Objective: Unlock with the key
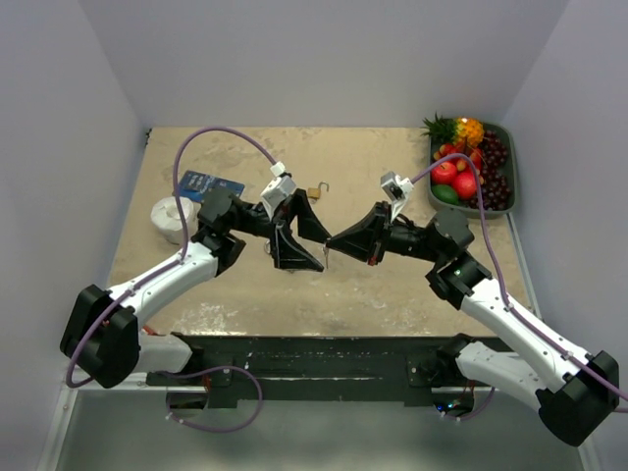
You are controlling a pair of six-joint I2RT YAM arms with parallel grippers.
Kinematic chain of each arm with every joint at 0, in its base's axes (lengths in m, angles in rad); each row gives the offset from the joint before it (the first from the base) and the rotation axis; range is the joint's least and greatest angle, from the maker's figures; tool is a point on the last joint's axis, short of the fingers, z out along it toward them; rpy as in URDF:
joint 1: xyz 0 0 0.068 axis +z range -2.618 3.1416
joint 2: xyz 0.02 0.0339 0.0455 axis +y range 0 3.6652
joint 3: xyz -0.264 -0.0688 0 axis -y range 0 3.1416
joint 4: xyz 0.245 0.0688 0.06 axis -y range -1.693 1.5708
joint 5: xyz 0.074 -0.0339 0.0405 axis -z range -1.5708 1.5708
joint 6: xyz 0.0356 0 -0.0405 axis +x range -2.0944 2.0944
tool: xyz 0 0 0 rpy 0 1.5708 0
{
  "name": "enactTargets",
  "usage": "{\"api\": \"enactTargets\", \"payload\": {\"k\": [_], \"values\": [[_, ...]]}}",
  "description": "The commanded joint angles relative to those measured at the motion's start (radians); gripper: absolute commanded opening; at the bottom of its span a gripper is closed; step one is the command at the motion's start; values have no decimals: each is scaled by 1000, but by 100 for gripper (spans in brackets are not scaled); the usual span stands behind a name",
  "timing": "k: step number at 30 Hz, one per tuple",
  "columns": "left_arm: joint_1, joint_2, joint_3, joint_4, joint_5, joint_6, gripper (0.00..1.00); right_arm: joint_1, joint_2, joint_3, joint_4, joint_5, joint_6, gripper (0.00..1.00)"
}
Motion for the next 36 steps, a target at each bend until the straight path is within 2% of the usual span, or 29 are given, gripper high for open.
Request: {"api": "enactTargets", "payload": {"k": [1,4,7,9,14,21,26,31,33,35,36], "values": [[-6,15,5,-33,5,91,74,-4,-12,-2,67,-27,24,0],[-7,18,16,-79,12,115,79,-4,-21,-4,73,-27,31,0],[-10,18,23,-124,5,155,78,-4,-24,-4,84,-29,38,0],[-15,20,23,-128,7,161,69,-3,-26,-4,84,-29,39,0],[-16,21,30,-161,1,184,56,-3,-23,-5,86,-32,39,0],[-16,20,39,-233,-19,242,28,-4,-26,-15,75,-24,30,0],[-15,26,82,-426,-53,391,13,-13,-40,-16,9,-12,-2,0],[-16,38,184,-801,-145,670,0,-24,-63,-4,-106,9,-74,0],[-16,43,210,-913,-203,719,0,-27,-69,20,-199,34,-126,0],[-16,43,221,-953,-243,774,0,-29,-69,40,-305,57,-166,0],[-16,43,230,-987,-252,787,0,-29,-72,60,-339,69,-204,6]]}}
